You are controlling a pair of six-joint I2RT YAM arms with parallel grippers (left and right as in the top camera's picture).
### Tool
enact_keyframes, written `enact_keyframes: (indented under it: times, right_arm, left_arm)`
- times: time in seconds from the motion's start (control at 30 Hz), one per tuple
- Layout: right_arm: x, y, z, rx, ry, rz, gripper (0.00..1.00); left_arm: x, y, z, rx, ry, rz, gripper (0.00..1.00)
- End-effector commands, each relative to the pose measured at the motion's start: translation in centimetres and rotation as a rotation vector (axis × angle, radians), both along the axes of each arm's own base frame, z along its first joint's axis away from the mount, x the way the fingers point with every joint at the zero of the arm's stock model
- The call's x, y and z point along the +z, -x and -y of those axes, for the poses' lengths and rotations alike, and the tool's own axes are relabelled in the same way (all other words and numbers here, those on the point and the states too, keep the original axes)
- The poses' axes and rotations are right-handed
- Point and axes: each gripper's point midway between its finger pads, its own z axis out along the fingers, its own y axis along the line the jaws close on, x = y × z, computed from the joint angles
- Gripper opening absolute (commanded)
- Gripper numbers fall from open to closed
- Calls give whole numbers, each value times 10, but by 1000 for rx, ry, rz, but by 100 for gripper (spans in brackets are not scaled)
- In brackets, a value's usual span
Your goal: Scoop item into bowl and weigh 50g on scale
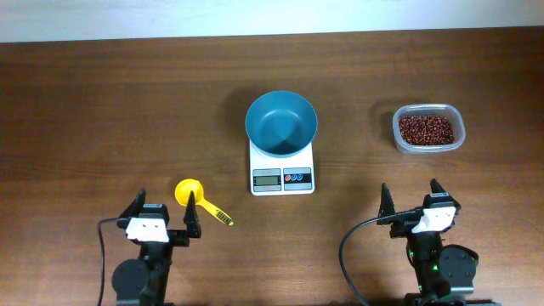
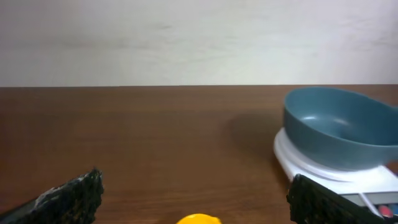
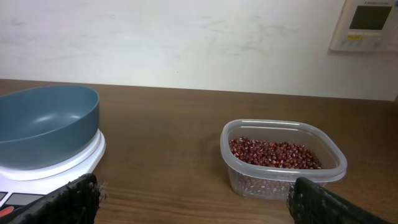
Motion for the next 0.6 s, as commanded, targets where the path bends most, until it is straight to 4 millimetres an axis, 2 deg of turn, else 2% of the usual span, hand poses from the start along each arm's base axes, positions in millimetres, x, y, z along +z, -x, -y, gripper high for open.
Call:
enact_keyframes:
  times: [0.0,0.23,0.57]
  right_arm:
    - [-3,0,0,-1,-3,-5,99]
    - [-3,0,0,-1,-3,-4,99]
    - [-3,0,0,-1,-3,-4,99]
  left_arm:
    - [6,5,18,-103,31,-8,99]
    - [13,15,19,-110,35,-77,99]
    - [49,33,19,-103,86,-82,99]
